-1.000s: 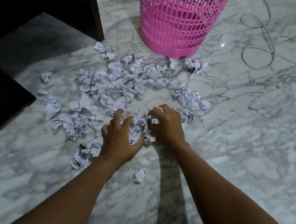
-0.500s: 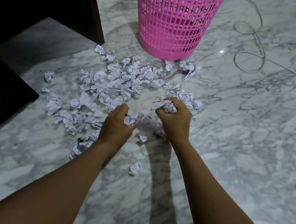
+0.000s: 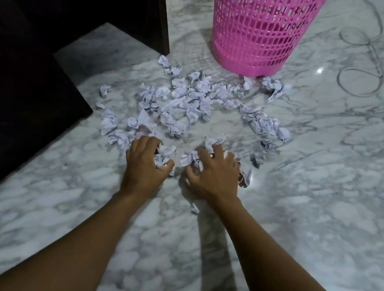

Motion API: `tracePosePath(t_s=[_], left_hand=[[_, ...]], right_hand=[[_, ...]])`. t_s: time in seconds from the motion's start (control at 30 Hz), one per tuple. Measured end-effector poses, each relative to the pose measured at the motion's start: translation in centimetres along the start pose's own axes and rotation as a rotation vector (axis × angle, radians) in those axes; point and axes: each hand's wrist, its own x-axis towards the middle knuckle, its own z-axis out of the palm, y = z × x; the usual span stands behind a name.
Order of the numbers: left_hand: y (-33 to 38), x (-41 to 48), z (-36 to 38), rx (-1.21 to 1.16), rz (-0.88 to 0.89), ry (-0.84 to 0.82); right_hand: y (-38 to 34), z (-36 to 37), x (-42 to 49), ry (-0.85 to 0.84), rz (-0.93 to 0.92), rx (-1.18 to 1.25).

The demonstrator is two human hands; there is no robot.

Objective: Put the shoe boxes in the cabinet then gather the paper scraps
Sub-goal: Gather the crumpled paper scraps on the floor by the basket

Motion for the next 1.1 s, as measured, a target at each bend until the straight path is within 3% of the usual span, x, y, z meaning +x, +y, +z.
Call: tracePosePath(t_s=[0.17, 0.4, 0.53, 0.67, 0.73, 0.83, 0.93, 1.1], left_hand=[[-2.8, -3.4, 2.8, 0.165, -0.051, -0.180], [-3.0, -3.1, 3.6, 0.257, 0.035, -0.079], [-3.2, -2.6, 3.7, 0.187, 0.080, -0.045], [-3.3, -2.1, 3.9, 0.168, 0.099, -0.040], [-3.1, -2.0, 3.8, 0.163, 0.091, -0.041], [-2.9, -1.8, 3.6, 0.164, 0.090, -0.049], [-2.9, -1.6, 3.6, 0.176, 0.096, -0.056], [-2.2, -1.1, 3.4, 0.150, 0.060, -0.105]], right_hand=[[1.1, 1.3, -0.4, 0.070, -0.135, 0.097], [1.5, 0.3, 1.0, 0.046, -0.128, 0.409], [1.1, -2.2, 1.4, 0.245, -0.073, 0.513], [1.5, -4.4, 1.6, 0.412, -0.015, 0.468], [3.1, -4.3, 1.7, 0.333, 0.100, 0.366], [5.3, -2.7, 1.1, 0.085, 0.227, 0.176], [5.4, -1.1, -0.1, 0.112, 0.168, 0.063], [4.4, -0.4, -0.5, 0.149, 0.064, 0.219]])
